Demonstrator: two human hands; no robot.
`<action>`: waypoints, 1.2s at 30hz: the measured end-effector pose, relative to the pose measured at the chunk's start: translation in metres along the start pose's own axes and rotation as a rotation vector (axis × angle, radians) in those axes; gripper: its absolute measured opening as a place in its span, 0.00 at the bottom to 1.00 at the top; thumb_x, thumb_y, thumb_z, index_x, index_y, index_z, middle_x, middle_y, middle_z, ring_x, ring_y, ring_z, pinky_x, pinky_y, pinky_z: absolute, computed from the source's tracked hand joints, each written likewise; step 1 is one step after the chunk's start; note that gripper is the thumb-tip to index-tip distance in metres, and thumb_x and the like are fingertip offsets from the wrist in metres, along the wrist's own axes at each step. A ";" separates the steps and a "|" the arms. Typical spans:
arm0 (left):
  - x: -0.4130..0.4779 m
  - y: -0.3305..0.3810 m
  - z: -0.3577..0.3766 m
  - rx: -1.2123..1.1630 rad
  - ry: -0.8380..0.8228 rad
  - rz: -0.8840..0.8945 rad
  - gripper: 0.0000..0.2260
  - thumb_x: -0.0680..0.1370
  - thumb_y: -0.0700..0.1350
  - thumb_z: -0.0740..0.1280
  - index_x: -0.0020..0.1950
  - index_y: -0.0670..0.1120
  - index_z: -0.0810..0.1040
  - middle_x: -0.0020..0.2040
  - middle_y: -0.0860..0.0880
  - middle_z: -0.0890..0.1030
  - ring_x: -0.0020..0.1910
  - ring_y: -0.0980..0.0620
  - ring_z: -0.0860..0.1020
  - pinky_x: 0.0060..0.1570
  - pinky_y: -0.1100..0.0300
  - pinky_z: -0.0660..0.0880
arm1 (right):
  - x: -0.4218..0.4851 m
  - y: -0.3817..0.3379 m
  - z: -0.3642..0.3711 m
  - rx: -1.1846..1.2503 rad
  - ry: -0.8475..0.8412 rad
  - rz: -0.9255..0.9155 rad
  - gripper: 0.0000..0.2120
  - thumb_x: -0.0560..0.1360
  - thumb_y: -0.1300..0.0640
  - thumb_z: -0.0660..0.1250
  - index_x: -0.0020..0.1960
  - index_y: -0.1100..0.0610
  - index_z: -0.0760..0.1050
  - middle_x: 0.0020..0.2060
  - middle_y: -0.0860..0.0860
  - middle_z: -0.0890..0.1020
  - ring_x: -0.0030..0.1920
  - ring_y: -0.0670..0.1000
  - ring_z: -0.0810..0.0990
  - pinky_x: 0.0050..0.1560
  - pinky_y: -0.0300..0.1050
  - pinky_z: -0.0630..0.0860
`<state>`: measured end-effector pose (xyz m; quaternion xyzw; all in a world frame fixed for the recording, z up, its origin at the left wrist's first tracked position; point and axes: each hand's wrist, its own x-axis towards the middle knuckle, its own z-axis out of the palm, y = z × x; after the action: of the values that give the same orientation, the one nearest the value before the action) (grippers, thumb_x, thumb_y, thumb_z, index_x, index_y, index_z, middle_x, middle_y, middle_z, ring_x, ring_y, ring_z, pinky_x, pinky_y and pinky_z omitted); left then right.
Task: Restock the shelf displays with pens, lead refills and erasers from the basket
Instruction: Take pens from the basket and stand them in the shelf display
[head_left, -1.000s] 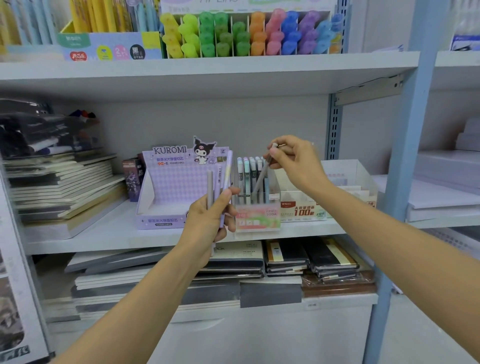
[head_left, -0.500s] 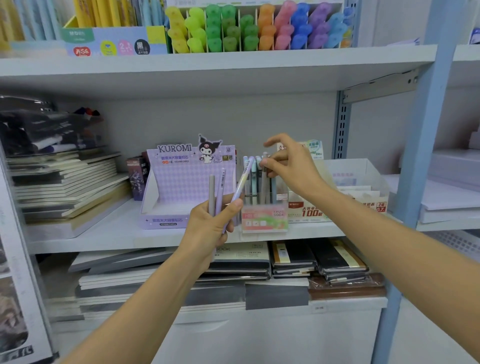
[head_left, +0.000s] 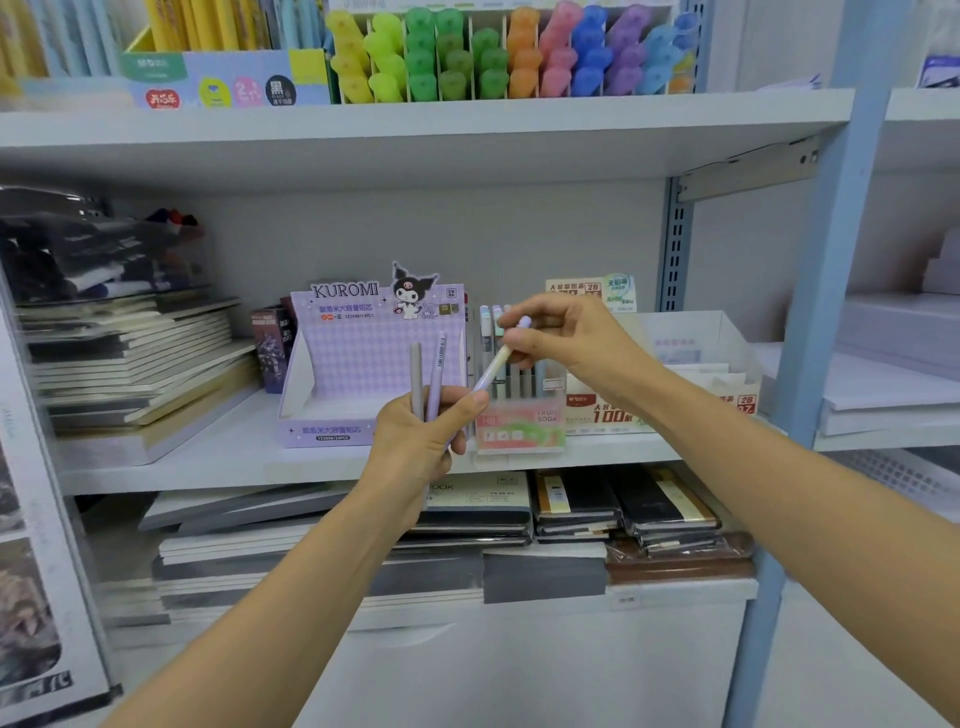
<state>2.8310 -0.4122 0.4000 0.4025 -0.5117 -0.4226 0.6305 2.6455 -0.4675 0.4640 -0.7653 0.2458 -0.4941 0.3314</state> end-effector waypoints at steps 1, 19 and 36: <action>-0.001 0.001 0.000 -0.011 0.010 0.009 0.07 0.72 0.44 0.75 0.46 0.44 0.81 0.28 0.50 0.76 0.25 0.55 0.69 0.19 0.66 0.61 | -0.002 0.000 -0.002 0.025 0.021 0.007 0.08 0.74 0.64 0.70 0.53 0.64 0.80 0.40 0.53 0.85 0.40 0.51 0.84 0.42 0.39 0.81; -0.013 0.016 0.011 -0.199 0.110 0.135 0.08 0.69 0.44 0.75 0.45 0.46 0.83 0.33 0.48 0.79 0.19 0.57 0.67 0.17 0.68 0.61 | -0.045 0.004 0.003 -0.090 -0.253 0.144 0.08 0.77 0.55 0.67 0.48 0.59 0.82 0.38 0.53 0.85 0.39 0.50 0.83 0.41 0.38 0.79; -0.009 0.020 0.022 -0.020 -0.010 0.012 0.09 0.80 0.46 0.60 0.48 0.44 0.77 0.39 0.48 0.78 0.22 0.55 0.63 0.21 0.64 0.58 | -0.007 -0.029 -0.019 -0.170 0.351 -0.070 0.07 0.82 0.59 0.60 0.56 0.62 0.71 0.43 0.56 0.82 0.38 0.45 0.81 0.40 0.37 0.78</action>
<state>2.8106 -0.3993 0.4194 0.3909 -0.5131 -0.4258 0.6345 2.6267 -0.4484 0.4871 -0.7006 0.3138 -0.6088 0.2002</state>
